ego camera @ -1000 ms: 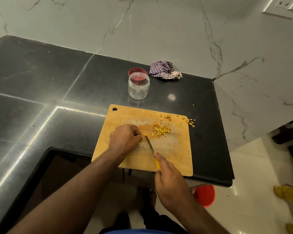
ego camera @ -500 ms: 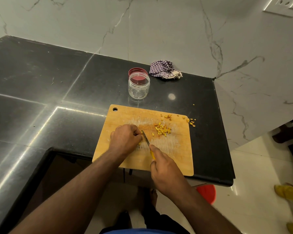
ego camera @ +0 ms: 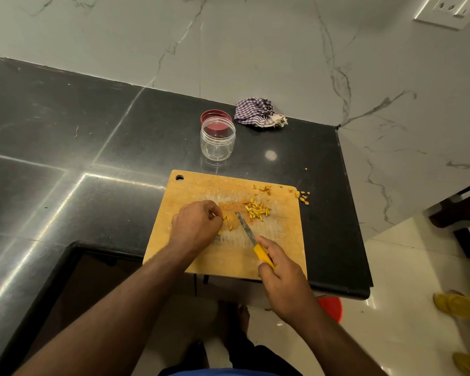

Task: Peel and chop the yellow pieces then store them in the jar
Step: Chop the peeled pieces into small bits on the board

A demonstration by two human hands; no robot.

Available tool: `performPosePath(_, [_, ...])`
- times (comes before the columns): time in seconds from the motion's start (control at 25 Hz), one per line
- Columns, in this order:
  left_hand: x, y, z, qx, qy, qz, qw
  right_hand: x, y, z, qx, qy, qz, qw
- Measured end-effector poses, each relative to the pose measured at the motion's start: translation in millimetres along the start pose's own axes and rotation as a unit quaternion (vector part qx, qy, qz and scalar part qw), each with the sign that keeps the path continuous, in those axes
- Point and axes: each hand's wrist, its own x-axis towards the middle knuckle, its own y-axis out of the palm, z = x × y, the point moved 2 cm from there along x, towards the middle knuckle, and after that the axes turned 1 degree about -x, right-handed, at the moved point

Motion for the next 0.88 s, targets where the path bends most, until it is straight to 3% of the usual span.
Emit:
performPosePath(0.24, [-0.2, -16.3, 4.0, -0.085, -0.01, 0.004, 0.996, 3.3, 8.9, -5.9, -0.047, -0.04, 0.038, 0.997])
performPosePath(0.4, [-3.8, -28.4, 11.3, -0.098, -0.02, -0.02, 0.995, 7.2, -1.0, -18.3, -0.063, -0.025, -0.013, 0.998])
performPosePath(0.6, [-3.6, -35.7, 15.5, -0.092, -0.031, -0.045, 0.994, 9.4, 13.1, -11.2, -0.088, -0.066, 0.039, 0.993])
performPosePath(0.76, [-3.0, -41.1, 22.5, -0.08, -0.042, -0.054, 0.994, 14.6, 0.6, -16.9, -0.079, -0.038, -0.042, 0.995])
performPosePath(0.88, [-2.2, -44.7, 26.4, -0.07, -0.049, -0.045, 0.995, 10.0, 3.0, -17.5, -0.082, -0.062, 0.013, 0.995])
